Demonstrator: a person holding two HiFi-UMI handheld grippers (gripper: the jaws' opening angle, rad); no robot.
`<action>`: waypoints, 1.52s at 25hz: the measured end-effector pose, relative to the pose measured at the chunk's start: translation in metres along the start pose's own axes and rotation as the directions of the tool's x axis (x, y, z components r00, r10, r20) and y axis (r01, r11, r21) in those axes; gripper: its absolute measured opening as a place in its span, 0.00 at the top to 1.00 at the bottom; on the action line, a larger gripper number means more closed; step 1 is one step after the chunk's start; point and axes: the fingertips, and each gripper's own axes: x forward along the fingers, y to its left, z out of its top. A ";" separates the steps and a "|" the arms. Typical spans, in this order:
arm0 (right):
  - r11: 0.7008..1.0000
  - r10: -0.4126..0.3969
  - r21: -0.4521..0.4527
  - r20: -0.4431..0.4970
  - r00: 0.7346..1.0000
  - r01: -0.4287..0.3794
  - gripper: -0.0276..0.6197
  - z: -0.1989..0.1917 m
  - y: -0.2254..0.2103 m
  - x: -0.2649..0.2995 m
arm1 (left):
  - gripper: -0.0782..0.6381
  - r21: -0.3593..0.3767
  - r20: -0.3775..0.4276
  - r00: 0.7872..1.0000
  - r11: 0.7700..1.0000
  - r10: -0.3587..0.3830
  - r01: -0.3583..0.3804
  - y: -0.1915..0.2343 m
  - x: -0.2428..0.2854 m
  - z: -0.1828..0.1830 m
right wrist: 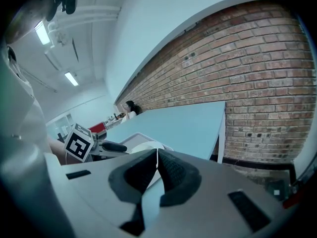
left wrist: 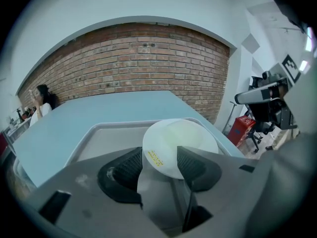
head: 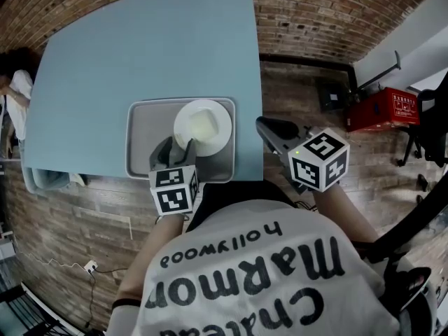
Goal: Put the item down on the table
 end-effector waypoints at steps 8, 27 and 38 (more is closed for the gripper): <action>1.000 0.017 -0.024 -0.004 1.000 -0.017 0.94 0.000 0.011 0.000 | 0.61 -0.099 0.066 0.997 0.994 -0.045 0.051 0.001 -0.016 0.012; 0.984 0.114 -0.135 0.000 0.993 -0.113 0.94 0.009 0.048 -0.020 | 0.69 -0.075 0.240 0.923 0.942 -0.302 0.328 -0.081 -0.069 0.035; 0.973 0.144 -0.181 -0.009 0.989 -0.144 0.94 -0.009 0.060 -0.045 | 0.88 -0.115 0.397 0.846 0.895 -0.357 0.431 -0.110 -0.108 0.043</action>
